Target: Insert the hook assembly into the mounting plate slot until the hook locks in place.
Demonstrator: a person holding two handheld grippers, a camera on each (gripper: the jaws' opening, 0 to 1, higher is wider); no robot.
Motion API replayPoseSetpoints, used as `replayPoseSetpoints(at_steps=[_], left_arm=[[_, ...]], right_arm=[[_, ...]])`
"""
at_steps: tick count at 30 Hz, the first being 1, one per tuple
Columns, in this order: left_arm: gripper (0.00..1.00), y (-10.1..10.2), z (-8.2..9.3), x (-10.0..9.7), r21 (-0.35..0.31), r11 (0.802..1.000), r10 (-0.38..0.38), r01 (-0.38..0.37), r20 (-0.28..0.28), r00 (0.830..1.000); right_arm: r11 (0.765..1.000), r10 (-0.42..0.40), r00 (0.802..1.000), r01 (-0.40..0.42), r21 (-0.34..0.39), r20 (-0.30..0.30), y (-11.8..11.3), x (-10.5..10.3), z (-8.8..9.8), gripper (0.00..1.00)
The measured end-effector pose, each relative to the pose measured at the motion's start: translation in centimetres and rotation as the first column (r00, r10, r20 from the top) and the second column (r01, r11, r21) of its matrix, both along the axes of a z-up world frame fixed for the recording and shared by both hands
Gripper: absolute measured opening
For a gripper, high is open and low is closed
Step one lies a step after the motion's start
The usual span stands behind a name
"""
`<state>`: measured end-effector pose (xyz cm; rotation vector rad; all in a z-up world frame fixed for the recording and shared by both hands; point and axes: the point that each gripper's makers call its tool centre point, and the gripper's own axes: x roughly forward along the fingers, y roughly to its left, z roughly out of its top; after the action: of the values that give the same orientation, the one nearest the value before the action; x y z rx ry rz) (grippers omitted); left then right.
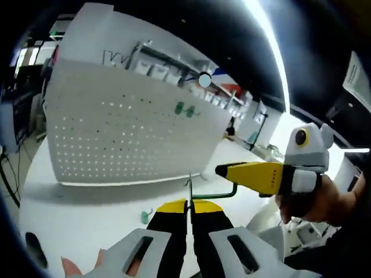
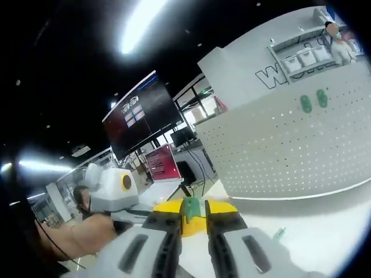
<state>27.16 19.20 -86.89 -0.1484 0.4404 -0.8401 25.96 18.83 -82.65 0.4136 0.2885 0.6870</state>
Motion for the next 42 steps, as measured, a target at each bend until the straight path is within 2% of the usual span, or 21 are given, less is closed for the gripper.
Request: replayPoseSetpoints(at_steps=[4,11,20,21,23,30,39,42], left_arm=[[0.01,-0.1,0.7,0.0,0.057,0.998,-0.021,0.017,0.078,0.997],[0.01,0.0,1.0,0.0,0.048,0.999,-0.02,0.015,0.112,0.994],[0.01,0.1,0.9,-0.1,0.053,0.998,-0.031,0.025,0.124,0.992],[0.01,0.1,0.8,-0.1,0.06,0.998,-0.033,0.025,0.126,0.992],[0.01,0.1,0.4,-0.2,0.088,0.996,-0.04,0.029,0.131,0.991],[0.03,0.2,0.0,-0.4,0.102,0.994,-0.06,0.048,0.119,0.991],[0.05,0.2,0.1,-0.7,0.057,0.997,-0.067,0.061,0.124,0.99],[0.08,0.1,0.5,-0.9,0.063,0.996,-0.076,0.067,0.148,0.986]], right_arm=[[1.0,0.013,1.0,-0.013,0.013,-0.007,0.9,-0.2,-0.1,0.12],[0.999,0.019,1.0,-0.018,0.03,-0.025,1.4,-0.4,-0.4,0.1],[0.998,0.011,0.999,-0.007,0.07,-0.05,1.4,-0.6,-0.7,0.03],[0.998,0.008,0.999,-0.004,0.066,-0.053,1.4,-0.7,-0.8,0.02],[1.0,0.001,1.0,-0.001,0.014,-0.031,1.4,-0.8,-1.2,0.02],[1.0,-0.001,0.999,0.002,0.028,-0.046,1.5,-1.0,-1.6,0.01],[1.0,0.007,0.999,-0.006,0.027,-0.041,1.5,-0.9,-1.6,0.01],[1.0,0.006,0.999,-0.005,0.03,-0.038,1.4,-0.9,-1.2,0.01]])
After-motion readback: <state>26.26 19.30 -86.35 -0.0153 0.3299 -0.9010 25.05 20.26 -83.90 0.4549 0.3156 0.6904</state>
